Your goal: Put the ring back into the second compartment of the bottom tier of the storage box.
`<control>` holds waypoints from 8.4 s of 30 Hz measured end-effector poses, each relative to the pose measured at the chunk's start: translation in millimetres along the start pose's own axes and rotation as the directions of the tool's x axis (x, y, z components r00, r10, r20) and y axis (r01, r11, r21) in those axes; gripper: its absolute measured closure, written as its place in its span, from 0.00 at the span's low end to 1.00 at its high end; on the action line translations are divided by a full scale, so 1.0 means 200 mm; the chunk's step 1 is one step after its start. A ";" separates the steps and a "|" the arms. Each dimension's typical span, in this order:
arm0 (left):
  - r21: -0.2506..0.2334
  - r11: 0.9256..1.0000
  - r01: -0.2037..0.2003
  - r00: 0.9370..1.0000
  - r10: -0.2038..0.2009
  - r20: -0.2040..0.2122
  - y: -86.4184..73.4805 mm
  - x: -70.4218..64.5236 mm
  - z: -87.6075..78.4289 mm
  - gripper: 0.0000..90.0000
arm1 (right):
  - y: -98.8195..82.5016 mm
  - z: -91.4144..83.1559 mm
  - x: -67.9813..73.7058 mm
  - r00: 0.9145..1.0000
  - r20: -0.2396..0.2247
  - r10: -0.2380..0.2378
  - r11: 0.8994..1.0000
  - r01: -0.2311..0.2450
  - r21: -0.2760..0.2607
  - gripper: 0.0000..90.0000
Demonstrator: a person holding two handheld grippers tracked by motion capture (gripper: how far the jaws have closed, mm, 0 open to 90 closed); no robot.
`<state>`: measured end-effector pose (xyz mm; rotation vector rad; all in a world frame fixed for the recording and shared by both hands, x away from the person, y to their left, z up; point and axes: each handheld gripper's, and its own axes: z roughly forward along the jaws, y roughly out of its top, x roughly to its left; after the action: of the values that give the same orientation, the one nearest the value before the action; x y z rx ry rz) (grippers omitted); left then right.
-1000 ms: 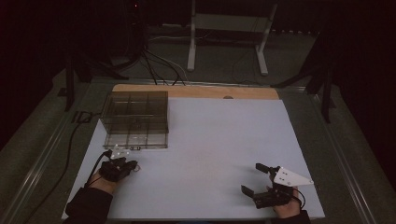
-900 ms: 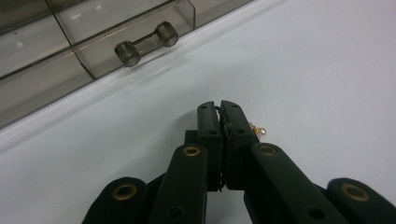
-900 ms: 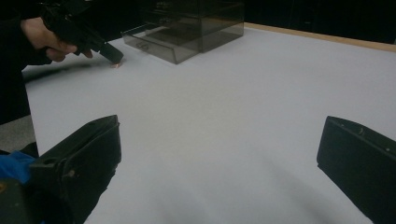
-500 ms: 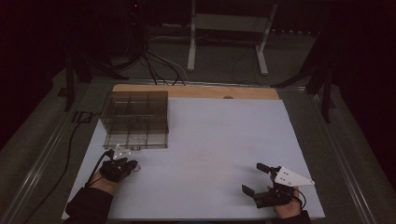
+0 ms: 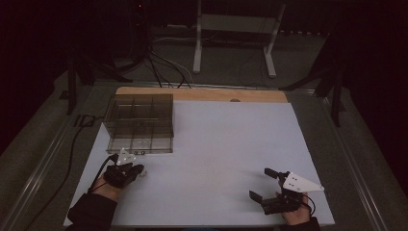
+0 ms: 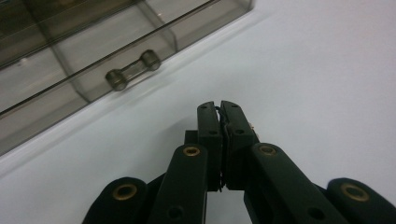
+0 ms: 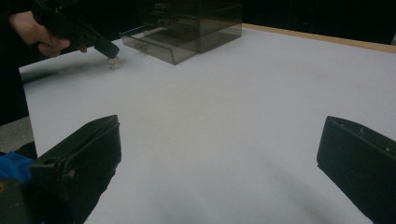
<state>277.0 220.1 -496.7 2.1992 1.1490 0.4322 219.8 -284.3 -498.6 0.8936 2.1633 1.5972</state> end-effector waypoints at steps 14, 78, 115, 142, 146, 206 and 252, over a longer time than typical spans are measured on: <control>-0.035 0.999 -0.012 1.000 0.013 0.017 0.04 -0.01 -0.04 1.00 | 0.00 0.00 0.00 1.000 0.000 0.003 1.000 -0.003 0.000 0.00; -0.167 0.985 0.046 0.998 -0.051 -0.025 0.27 0.18 -0.05 1.00 | -0.01 0.00 -0.01 1.000 -0.003 0.008 1.000 -0.008 -0.002 0.00; -0.155 0.980 0.128 0.989 -0.137 -0.052 0.31 0.33 0.12 0.99 | -0.01 0.00 0.00 1.000 0.002 0.007 1.000 -0.007 0.005 0.00; -0.071 0.991 0.114 0.990 -0.119 -0.070 0.29 0.34 0.25 0.99 | -0.01 -0.01 0.00 1.000 0.006 0.011 1.000 -0.011 0.002 0.00; -0.060 0.992 0.112 0.990 -0.116 -0.081 0.29 0.33 0.26 0.99 | -0.01 0.00 0.00 1.000 0.005 0.009 1.000 -0.009 0.009 0.00; -0.126 0.986 0.113 0.987 -0.126 -0.102 0.34 0.20 0.08 0.40 | -0.01 0.00 0.00 1.000 0.013 0.009 1.000 -0.009 0.007 0.00; -0.262 0.965 0.034 0.984 0.014 0.179 0.39 0.08 -0.10 0.01 | 0.00 0.00 0.00 1.000 0.015 0.001 1.000 -0.001 0.006 0.00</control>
<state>324.0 205.5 -430.4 1.9559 0.9471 0.3528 219.0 -284.8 -499.3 0.9050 2.1595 1.5804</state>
